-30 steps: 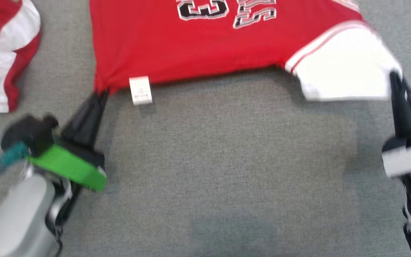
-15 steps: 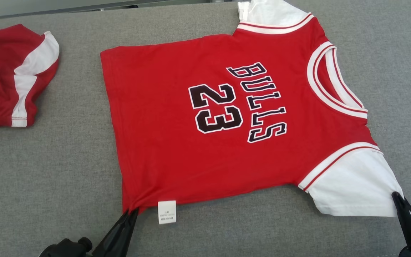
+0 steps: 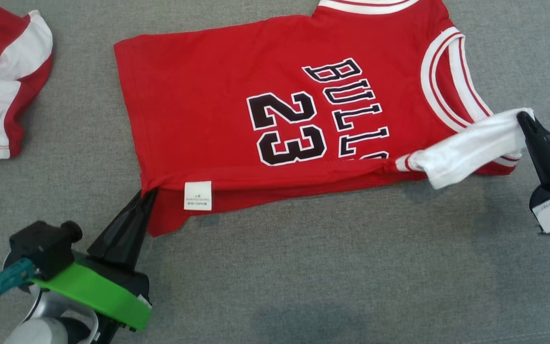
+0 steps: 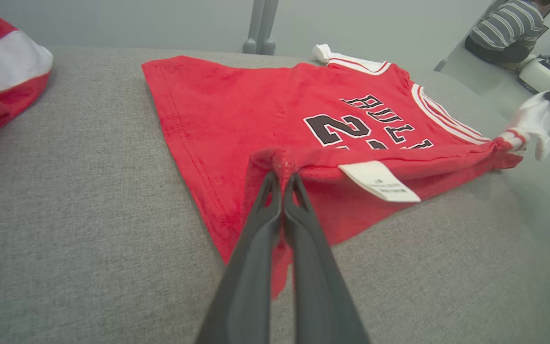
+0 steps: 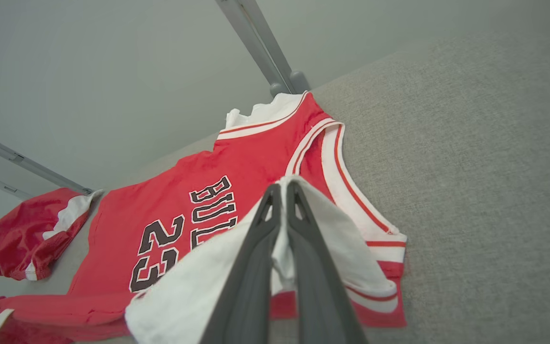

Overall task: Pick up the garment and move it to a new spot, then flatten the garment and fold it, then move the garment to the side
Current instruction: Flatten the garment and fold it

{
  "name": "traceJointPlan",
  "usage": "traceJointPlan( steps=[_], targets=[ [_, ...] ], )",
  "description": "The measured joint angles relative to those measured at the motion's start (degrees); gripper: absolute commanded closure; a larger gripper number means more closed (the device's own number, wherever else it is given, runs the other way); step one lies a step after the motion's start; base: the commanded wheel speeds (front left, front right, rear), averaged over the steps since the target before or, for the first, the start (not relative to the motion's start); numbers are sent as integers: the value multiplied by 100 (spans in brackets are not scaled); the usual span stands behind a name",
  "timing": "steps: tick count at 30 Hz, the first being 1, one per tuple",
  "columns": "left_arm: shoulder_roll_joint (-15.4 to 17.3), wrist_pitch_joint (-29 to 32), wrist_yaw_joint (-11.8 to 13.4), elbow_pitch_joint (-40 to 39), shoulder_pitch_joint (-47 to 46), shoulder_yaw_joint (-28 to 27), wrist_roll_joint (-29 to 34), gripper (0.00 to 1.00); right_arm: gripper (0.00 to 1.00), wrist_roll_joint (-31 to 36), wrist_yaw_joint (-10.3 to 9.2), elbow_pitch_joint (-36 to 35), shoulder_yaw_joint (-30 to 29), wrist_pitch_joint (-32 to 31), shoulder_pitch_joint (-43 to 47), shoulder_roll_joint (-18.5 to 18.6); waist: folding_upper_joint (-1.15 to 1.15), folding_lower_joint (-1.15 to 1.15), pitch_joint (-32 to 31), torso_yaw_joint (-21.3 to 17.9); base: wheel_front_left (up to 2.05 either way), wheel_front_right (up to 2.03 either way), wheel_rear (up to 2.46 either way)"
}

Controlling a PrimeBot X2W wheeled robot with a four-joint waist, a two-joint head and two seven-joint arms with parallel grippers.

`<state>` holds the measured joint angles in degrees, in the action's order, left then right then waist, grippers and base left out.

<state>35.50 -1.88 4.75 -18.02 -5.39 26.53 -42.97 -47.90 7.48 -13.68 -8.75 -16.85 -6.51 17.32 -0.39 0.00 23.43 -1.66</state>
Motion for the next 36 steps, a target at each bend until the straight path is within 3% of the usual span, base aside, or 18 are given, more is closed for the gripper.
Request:
traceJointPlan(
  steps=[9,15,16,17,18,19,22,24,31,36],
  targets=[
    [-692,567,83,1280,-1155,156,-369,100,100,517,0,1493,468,-281,-1559,-146,0,0,234,204,0,0,0],
    [-987,692,-21,2001,-1707,368,-309,100,100,806,0,2087,643,-348,-2114,-176,0,0,376,272,0,0,0],
    [-1003,720,-24,2080,-1768,387,-296,100,88,868,0,2170,630,-348,-2190,-178,0,0,393,281,0,0,0],
    [-1012,721,-24,2154,-1816,393,-277,100,59,966,0,2237,603,-338,-2255,-175,0,0,407,290,0,0,0],
    [-1011,742,-22,2221,-1853,412,-264,100,8,1055,0,2295,561,-310,-2321,-178,0,0,418,295,0,0,0],
    [-1010,784,-22,2274,-1879,420,-260,100,0,1151,0,2363,506,-271,-2386,-176,0,0,423,301,0,0,0],
    [-1007,840,4,2417,-1905,447,-247,53,0,1415,0,2485,382,-197,-2551,-168,0,0,409,311,0,0,0],
    [-1050,858,15,2434,-1895,437,-325,0,0,1505,0,2460,388,-163,-2599,-157,0,0,370,313,0,0,0],
    [-1034,987,204,1879,-1359,497,-471,0,0,1683,0,1655,590,-165,-2168,249,0,0,114,308,0,0,0],
    [-715,1277,321,983,-669,531,-710,0,0,2214,5,1013,766,-642,-1269,731,0,0,-62,257,0,0,0]
  ],
)
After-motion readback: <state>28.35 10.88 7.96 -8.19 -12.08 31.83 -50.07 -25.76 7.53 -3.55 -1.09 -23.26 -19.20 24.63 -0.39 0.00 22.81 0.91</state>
